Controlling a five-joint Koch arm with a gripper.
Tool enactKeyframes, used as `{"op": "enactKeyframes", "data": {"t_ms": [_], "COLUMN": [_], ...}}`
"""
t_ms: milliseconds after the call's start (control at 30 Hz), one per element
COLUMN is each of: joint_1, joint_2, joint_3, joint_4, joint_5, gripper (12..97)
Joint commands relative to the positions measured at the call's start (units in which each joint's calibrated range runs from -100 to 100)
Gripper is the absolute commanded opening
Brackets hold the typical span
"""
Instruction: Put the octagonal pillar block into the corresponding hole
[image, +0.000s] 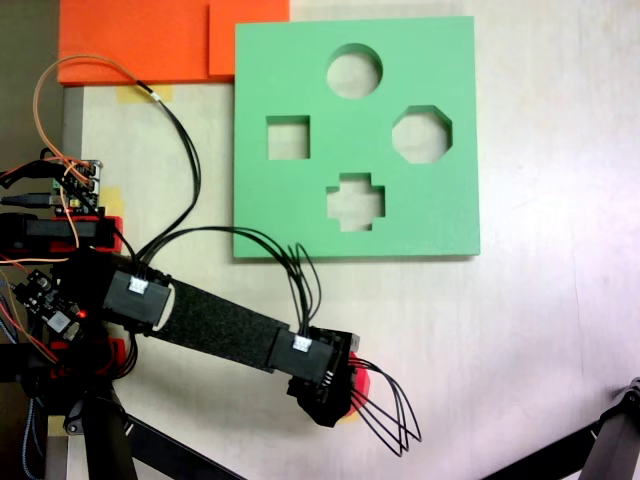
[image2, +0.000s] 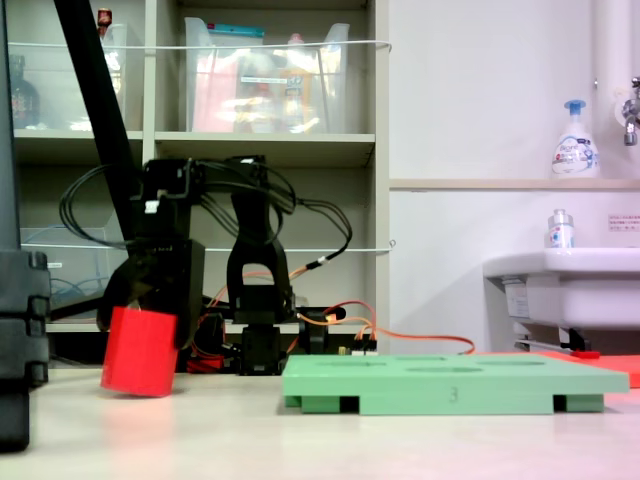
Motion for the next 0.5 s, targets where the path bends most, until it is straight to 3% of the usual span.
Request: {"op": "enactKeyframes", "data": {"t_ms": [0, 233, 467], "joint_1": [0.1, 1.6, 7.1], "joint_2": [-5.4, -18.0, -27.2], "joint_3": [-0.2, -0.2, -0.1], "joint_4": [-6.5, -10.6, -12.6], "joint_5": [0.8, 4.0, 10.8], "gripper": [43.0, 43.0, 42.9]}}
